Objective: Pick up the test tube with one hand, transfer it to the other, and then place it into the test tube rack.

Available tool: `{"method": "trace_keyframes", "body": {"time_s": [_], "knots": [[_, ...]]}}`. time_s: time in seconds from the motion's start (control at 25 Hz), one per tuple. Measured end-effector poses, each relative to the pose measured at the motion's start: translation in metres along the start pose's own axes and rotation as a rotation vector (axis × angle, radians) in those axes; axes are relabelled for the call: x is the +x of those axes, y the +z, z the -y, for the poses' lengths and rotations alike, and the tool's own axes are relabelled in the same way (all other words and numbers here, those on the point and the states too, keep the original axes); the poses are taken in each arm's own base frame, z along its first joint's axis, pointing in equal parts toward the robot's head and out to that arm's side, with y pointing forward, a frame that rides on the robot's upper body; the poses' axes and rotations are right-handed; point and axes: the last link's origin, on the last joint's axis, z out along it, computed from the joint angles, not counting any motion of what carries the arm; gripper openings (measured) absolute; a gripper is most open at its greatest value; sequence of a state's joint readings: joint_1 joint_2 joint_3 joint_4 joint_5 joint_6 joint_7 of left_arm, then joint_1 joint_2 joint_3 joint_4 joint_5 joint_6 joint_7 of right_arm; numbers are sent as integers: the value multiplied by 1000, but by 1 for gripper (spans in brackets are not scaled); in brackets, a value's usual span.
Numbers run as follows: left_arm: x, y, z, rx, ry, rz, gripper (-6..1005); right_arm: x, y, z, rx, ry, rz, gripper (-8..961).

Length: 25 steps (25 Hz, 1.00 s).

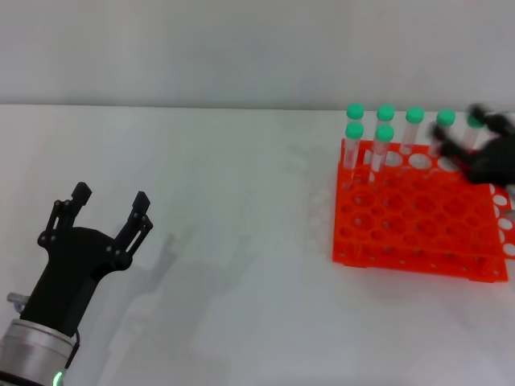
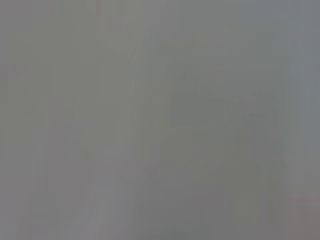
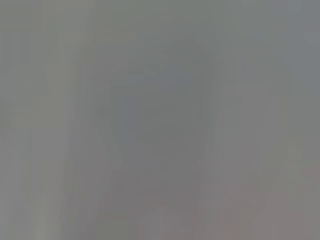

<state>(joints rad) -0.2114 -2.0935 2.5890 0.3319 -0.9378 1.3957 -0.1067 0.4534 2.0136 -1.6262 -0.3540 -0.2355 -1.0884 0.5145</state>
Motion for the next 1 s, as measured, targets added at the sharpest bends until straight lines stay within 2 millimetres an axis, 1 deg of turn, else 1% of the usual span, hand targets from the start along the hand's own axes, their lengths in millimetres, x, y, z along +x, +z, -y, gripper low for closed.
{"method": "trace_keyframes", "body": {"time_s": [0.16, 0.32, 0.4, 0.48, 0.56, 0.76, 0.88, 1.0], "knots": [[-1, 0, 4, 1, -23, 7, 862, 2, -38, 34, 205, -72, 45, 708], [-3, -2, 12, 9, -60, 28, 861, 13, -71, 65, 426, -89, 18, 707], [-7, -2, 21, 35, -113, 53, 861, 16, -85, 76, 523, -62, 21, 707], [-8, -2, 24, 43, -123, 64, 862, 18, -93, 79, 571, -46, 30, 707], [-10, 0, 29, 60, -137, 82, 863, 21, -95, 78, 577, -45, 17, 707], [-13, 10, 42, 150, -163, 106, 866, 28, -83, 79, 579, -60, -58, 706], [-13, 18, 43, 165, -163, 107, 867, 29, -79, 78, 572, -84, -76, 706], [-12, 29, 42, 155, -139, 115, 869, 31, -80, 77, 574, -87, -83, 718]]}}
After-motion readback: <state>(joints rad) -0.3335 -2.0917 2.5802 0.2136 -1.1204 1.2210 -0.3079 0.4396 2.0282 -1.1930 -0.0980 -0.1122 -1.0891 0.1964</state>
